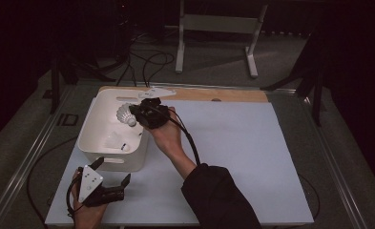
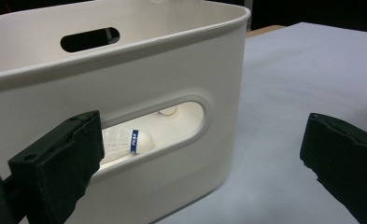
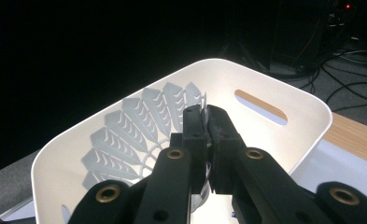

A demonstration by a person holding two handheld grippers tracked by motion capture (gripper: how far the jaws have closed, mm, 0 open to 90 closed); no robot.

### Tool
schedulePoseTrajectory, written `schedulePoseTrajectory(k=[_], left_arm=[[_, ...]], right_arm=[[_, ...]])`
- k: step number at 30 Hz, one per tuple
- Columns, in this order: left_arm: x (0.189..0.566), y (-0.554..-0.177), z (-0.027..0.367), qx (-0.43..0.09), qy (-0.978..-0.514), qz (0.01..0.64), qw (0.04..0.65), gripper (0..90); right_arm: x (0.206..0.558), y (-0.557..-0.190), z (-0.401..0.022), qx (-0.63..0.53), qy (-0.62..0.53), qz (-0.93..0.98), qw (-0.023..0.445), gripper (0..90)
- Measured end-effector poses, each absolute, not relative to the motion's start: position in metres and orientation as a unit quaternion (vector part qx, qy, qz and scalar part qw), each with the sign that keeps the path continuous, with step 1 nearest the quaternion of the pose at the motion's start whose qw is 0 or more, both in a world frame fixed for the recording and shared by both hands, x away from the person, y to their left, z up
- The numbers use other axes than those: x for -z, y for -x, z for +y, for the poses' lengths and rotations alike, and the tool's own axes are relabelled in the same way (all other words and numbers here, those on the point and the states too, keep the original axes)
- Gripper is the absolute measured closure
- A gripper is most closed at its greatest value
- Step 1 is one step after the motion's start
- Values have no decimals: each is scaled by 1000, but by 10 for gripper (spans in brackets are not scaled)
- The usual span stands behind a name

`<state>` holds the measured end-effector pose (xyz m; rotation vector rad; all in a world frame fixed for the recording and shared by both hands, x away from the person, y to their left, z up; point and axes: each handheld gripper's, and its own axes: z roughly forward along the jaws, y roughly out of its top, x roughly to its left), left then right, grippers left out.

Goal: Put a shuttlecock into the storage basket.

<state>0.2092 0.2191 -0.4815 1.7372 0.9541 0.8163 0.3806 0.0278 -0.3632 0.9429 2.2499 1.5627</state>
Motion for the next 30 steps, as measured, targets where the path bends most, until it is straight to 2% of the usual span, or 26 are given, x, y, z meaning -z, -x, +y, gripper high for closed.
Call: schedulePoseTrajectory(k=[2, 4, 5, 6, 7, 8, 10, 12, 16, 19, 30], left_arm=[[482, -209, 219, -334, -712, 391, 479, 2], [482, -209, 219, -334, -712, 391, 478, 2], [482, -209, 219, -334, -712, 391, 478, 2], [482, -209, 219, -334, -712, 391, 478, 2], [482, -209, 219, -334, -712, 391, 479, 2], [482, -209, 219, -334, -712, 391, 478, 2], [481, -209, 219, -334, -713, 391, 478, 2], [482, -209, 219, -334, -713, 390, 478, 2], [482, -209, 219, -334, -713, 391, 477, 2], [482, -209, 219, -334, -713, 390, 477, 2], [482, -209, 219, -334, -713, 390, 478, 2]], right_arm=[[364, -381, 28, -535, -324, 771, 120, 875], [364, -381, 28, -538, -320, 771, 116, 809], [364, -381, 28, -538, -320, 771, 116, 809], [365, -381, 28, -541, -320, 769, 115, 705], [365, -384, 26, -548, -331, 762, 99, 482], [365, -385, 26, -544, -337, 763, 92, 404], [366, -386, 26, -529, -342, 771, 96, 336], [367, -387, 26, -523, -342, 775, 96, 319], [369, -387, 25, -514, -346, 778, 103, 203], [369, -386, 26, -510, -341, 782, 110, 171], [372, -386, 23, -506, -339, 785, 113, 143]])
